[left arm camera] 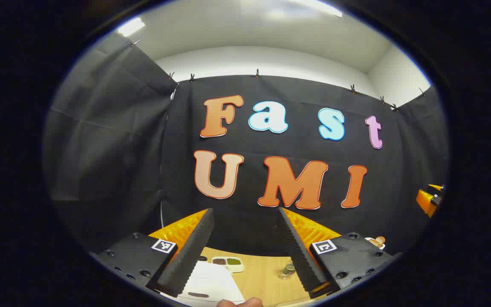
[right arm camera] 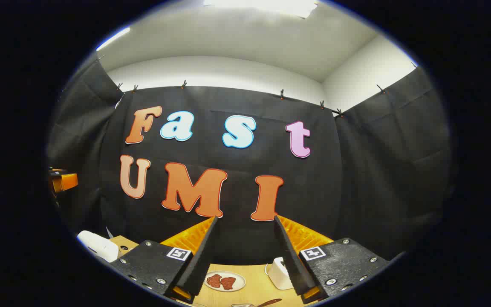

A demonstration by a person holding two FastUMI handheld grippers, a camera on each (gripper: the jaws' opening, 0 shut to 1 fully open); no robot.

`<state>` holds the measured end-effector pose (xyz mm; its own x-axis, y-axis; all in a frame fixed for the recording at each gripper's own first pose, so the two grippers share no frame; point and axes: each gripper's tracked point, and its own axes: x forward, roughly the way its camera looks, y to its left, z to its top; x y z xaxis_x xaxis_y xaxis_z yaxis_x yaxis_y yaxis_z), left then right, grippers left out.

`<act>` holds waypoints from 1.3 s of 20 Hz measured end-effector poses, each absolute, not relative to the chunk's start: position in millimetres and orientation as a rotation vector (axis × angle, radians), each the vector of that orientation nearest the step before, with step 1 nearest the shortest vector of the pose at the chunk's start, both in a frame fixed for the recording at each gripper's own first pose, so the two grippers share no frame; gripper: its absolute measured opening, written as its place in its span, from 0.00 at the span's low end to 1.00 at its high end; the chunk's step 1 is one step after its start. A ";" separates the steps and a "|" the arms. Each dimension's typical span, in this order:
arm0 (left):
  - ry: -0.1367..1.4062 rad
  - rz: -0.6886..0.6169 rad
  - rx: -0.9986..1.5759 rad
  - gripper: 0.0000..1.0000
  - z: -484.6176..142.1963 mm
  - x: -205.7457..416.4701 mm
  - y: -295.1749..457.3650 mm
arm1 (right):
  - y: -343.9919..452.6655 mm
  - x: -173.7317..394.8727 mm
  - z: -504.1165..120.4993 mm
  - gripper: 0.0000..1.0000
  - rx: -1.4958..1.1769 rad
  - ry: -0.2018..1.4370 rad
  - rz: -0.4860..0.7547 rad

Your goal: Close the left gripper, press the button to open the rice cooker; take a wooden spoon from the chopstick holder with the right hand, scoop a spoonful of rice and pour it into the rice cooker, then put the wooden spoon back into the chopstick holder.

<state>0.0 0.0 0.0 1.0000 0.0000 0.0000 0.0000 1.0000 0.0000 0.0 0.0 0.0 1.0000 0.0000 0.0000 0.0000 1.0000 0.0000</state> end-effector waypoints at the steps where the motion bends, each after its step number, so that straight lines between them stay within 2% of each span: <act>1: -0.021 0.044 0.000 1.00 5.5 -4.3 7.4 | -1.5 0.7 5.6 0.79 0.014 -0.013 0.013; 3: -0.040 0.081 0.015 1.00 12.6 -7.2 7.3 | -1.5 3.3 9.5 0.82 0.050 -0.025 0.051; 4: -0.025 0.091 0.041 1.00 7.4 -5.8 6.7 | -4.4 5.1 8.6 0.87 0.064 -0.021 0.061; 5: -0.013 0.093 0.056 1.00 5.0 -7.8 6.2 | -8.2 6.9 8.0 0.96 0.072 -0.018 0.064; 7: 0.009 0.086 0.060 1.00 3.7 -15.5 1.5 | -13.6 10.0 9.8 0.94 0.061 -0.028 0.065; 12: 0.018 0.128 0.108 1.00 5.9 -15.0 6.9 | -22.3 12.6 2.8 0.94 0.028 -0.011 0.057; 15: 0.022 0.108 0.129 0.97 8.1 -13.9 2.2 | -22.9 14.0 -7.6 0.97 0.034 0.011 0.052; 16: 0.019 0.108 0.142 1.00 10.8 -11.9 4.3 | -22.8 15.7 -9.9 0.94 0.030 0.017 0.048; 19: 0.008 0.122 0.180 0.97 18.2 -5.2 13.3 | -24.6 16.9 -16.5 0.94 0.017 0.032 0.034; 20: 0.011 0.123 0.187 1.00 17.5 -1.6 14.6 | -24.6 18.6 -16.6 0.91 0.014 0.033 0.029; 22: 0.021 0.129 0.193 0.92 15.6 1.3 17.8 | -25.4 19.4 -18.6 0.94 0.012 0.035 0.018; 26: 0.051 0.161 0.201 0.35 10.9 10.2 31.9 | -27.3 21.3 -21.5 0.94 0.010 0.045 -0.001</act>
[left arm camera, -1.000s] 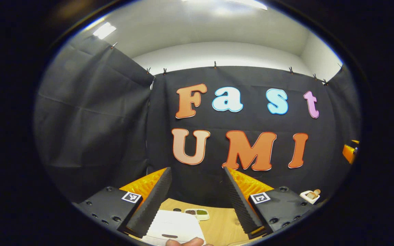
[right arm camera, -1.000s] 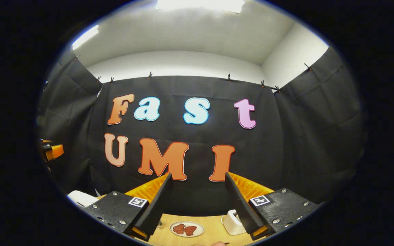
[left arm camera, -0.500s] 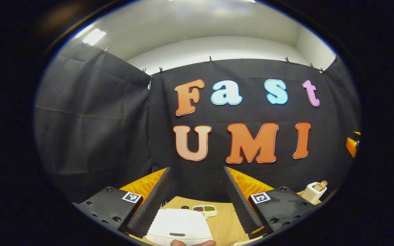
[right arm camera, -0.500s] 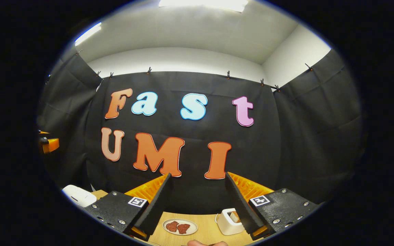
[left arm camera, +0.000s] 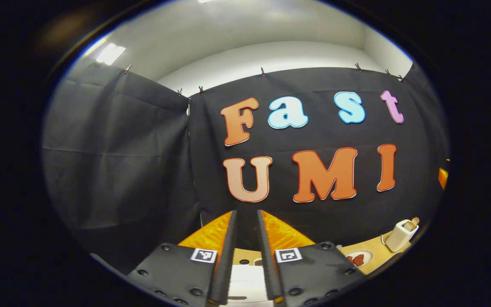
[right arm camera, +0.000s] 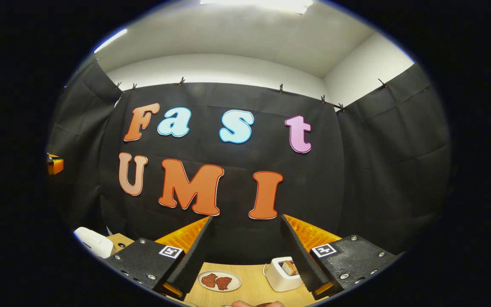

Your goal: Close the left gripper, press the button to open the rice cooker; take a wooden spoon from the chopstick holder with the right hand, scoop a spoonful of rice and pour it into the rice cooker, then put the wooden spoon back into the chopstick holder.

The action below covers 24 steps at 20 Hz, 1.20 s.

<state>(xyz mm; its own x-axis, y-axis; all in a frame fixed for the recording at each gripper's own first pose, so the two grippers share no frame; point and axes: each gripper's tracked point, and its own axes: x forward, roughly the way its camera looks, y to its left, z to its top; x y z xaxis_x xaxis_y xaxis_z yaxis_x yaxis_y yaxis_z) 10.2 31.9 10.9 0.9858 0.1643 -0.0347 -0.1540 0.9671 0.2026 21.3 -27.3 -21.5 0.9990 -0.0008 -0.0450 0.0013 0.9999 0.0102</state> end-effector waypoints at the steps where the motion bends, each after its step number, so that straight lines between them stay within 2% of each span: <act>1: 0.062 0.160 0.202 0.21 8.8 9.9 34.9 | -29.3 20.8 -20.9 0.95 0.007 0.046 -0.007; 3: 0.089 0.174 0.201 0.13 4.4 17.3 40.7 | -31.7 20.2 -21.0 0.95 -0.003 0.046 -0.020; 6: 0.218 0.166 0.150 0.01 -21.7 26.0 55.6 | -35.2 17.1 -23.7 0.95 -0.009 0.057 -0.035; 7: 0.275 0.165 0.122 0.06 -34.3 26.1 60.6 | -36.0 15.9 -25.1 0.95 -0.009 0.061 -0.039; 13: 0.642 0.147 -0.062 0.05 -121.1 21.8 80.8 | -40.9 4.8 -34.0 0.97 -0.023 0.101 -0.064; 14: 0.693 0.145 -0.089 0.06 -135.0 20.4 83.7 | -41.2 2.2 -35.6 0.95 -0.028 0.106 -0.066; 20: 0.968 0.139 -0.260 0.06 -209.8 -6.1 90.1 | -51.3 -11.6 -46.4 0.95 -0.056 0.144 -0.101; 24: 1.099 0.130 -0.326 0.06 -253.2 -17.5 91.4 | -57.3 -15.7 -54.3 0.95 -0.061 0.164 -0.129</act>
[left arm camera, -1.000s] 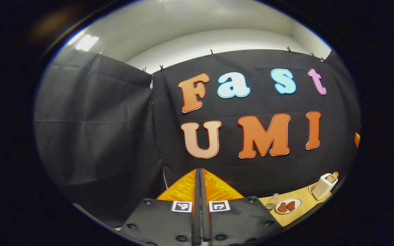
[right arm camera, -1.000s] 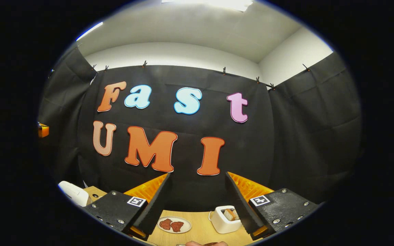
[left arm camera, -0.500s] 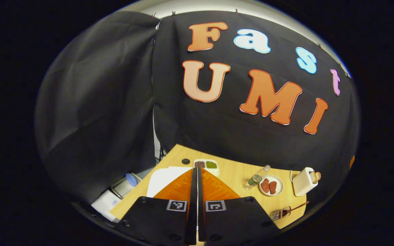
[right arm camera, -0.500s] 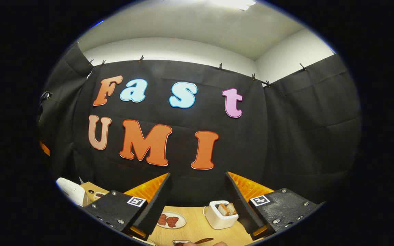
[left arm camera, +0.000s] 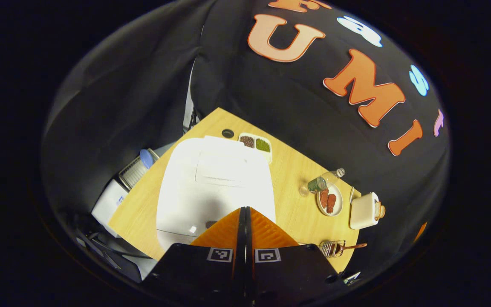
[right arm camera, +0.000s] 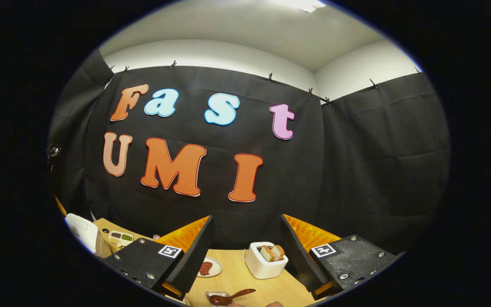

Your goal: Close the left gripper, press the button to open the rice cooker; take a wooden spoon from the chopstick holder with the right hand, scoop a spoonful of rice and pour it into the rice cooker, then put the wooden spoon back into the chopstick holder.

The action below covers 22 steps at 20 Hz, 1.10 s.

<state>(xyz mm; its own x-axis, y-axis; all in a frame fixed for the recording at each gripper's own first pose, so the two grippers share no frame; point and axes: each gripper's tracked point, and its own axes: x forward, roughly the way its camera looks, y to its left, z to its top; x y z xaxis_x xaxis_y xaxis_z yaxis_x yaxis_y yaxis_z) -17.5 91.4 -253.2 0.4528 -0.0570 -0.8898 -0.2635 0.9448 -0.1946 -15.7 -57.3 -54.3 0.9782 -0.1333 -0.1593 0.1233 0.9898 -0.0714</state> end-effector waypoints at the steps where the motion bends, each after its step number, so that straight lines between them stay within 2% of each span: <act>1: 1.126 0.128 -0.338 0.06 -264.8 -20.5 90.0 | -58.4 -17.1 -57.5 0.95 -0.062 0.171 -0.132; 8: 1.261 0.196 -0.363 0.05 -319.9 -40.0 105.4 | -58.6 -21.9 -73.7 0.95 -0.082 0.211 -0.148; 12: 1.261 0.223 -0.378 0.06 -329.9 -41.3 116.5 | -60.4 -21.9 -80.4 0.95 -0.081 0.225 -0.152; 13: 1.258 0.222 -0.375 0.02 -329.3 -43.3 116.6 | -59.9 -21.7 -84.0 0.95 -0.075 0.232 -0.152; 14: 1.251 0.219 -0.371 0.06 -327.7 -43.3 116.2 | -58.9 -21.0 -87.0 0.94 -0.069 0.239 -0.150; 15: 1.243 0.213 -0.368 0.06 -325.6 -43.7 115.1 | -59.0 -20.9 -89.9 0.95 -0.063 0.247 -0.147; 17: 1.185 0.193 -0.334 0.06 -312.3 -38.5 115.0 | -57.4 -19.3 -96.8 0.95 -0.060 0.261 -0.139; 22: 0.891 0.146 -0.206 0.06 -245.7 -5.4 115.1 | -55.9 -16.5 -118.7 0.95 -0.057 0.299 -0.118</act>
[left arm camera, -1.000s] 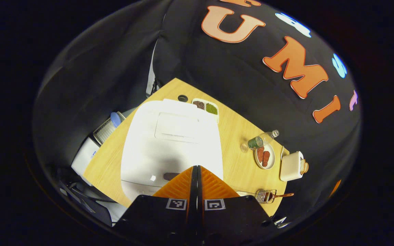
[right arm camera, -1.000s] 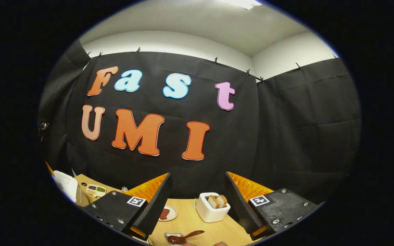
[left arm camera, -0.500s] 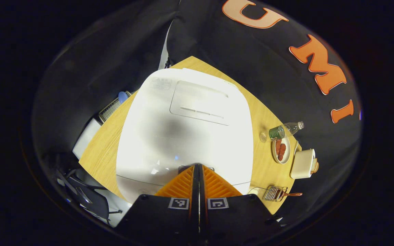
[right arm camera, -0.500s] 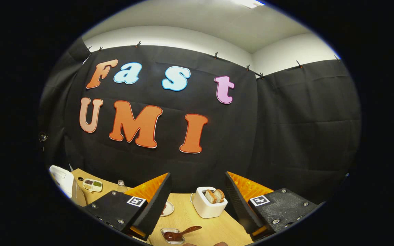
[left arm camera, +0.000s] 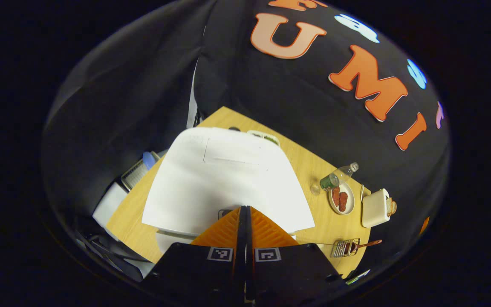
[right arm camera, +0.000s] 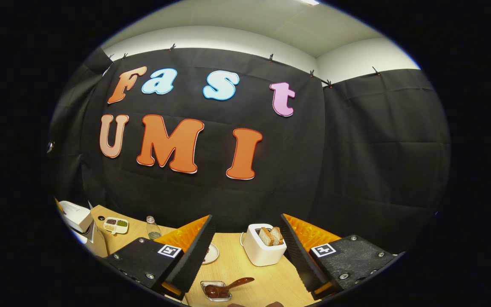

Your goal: Close the left gripper, press the button to open the rice cooker; take a wooden spoon from the chopstick holder with the right hand, scoop a spoonful of rice and pour it into the rice cooker, then put the wooden spoon back into the chopstick holder.

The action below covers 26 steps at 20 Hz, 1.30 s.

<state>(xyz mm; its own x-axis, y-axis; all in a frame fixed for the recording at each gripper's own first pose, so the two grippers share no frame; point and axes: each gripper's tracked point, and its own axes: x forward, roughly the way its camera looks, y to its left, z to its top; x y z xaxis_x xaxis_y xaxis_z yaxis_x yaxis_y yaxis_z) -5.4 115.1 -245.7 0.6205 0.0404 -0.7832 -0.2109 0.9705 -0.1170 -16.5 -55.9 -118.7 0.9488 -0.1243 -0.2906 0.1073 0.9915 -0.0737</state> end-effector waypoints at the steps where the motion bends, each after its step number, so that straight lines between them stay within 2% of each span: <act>1: 0.833 0.148 -0.179 0.06 -230.0 -0.2 116.1 | -54.7 -15.4 -123.7 0.95 -0.047 0.308 -0.109; 7: 0.553 0.200 -0.021 0.05 -163.1 13.4 115.4 | -49.3 -12.1 -167.5 0.95 -0.021 0.396 -0.055; 12: 0.462 0.221 0.042 0.07 -137.6 -1.0 102.6 | -43.9 -22.7 -234.7 0.95 0.036 0.572 -0.016; 14: 0.427 0.217 0.057 0.15 -128.8 -4.2 95.6 | -53.4 -26.5 -252.6 0.94 0.039 0.613 -0.029; 16: 0.410 0.202 0.078 0.30 -122.5 -5.5 85.9 | -63.3 -29.0 -271.1 0.94 0.043 0.656 -0.045; 17: 0.397 0.199 0.090 0.43 -119.8 -9.7 82.1 | -67.3 -29.7 -279.6 0.94 0.052 0.677 -0.050; 19: 0.374 0.194 0.111 0.61 -112.2 -16.5 75.9 | -74.1 -32.0 -297.5 0.94 0.068 0.718 -0.060; 21: 0.338 0.197 0.134 0.75 -102.3 -24.1 69.5 | -77.2 -36.3 -318.6 0.94 0.084 0.768 -0.067; 22: 0.320 0.198 0.145 0.80 -98.2 -27.3 66.0 | -76.8 -38.8 -326.8 0.94 0.102 0.790 -0.066; 23: 0.305 0.202 0.158 0.91 -93.4 -31.5 63.7 | -75.4 -41.1 -335.5 0.94 0.128 0.813 -0.064; 26: 0.260 0.226 0.190 0.99 -79.0 -37.7 60.9 | -66.2 -47.4 -360.9 0.94 0.201 0.879 -0.050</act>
<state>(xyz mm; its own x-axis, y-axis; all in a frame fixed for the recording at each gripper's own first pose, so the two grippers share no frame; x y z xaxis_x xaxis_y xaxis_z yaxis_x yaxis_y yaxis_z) -37.7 60.9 -79.0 0.9413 0.2446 -0.2326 -0.1958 0.9570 0.2141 -47.4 -66.2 -360.9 0.6382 0.0393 -0.7689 0.1256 0.9800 0.1543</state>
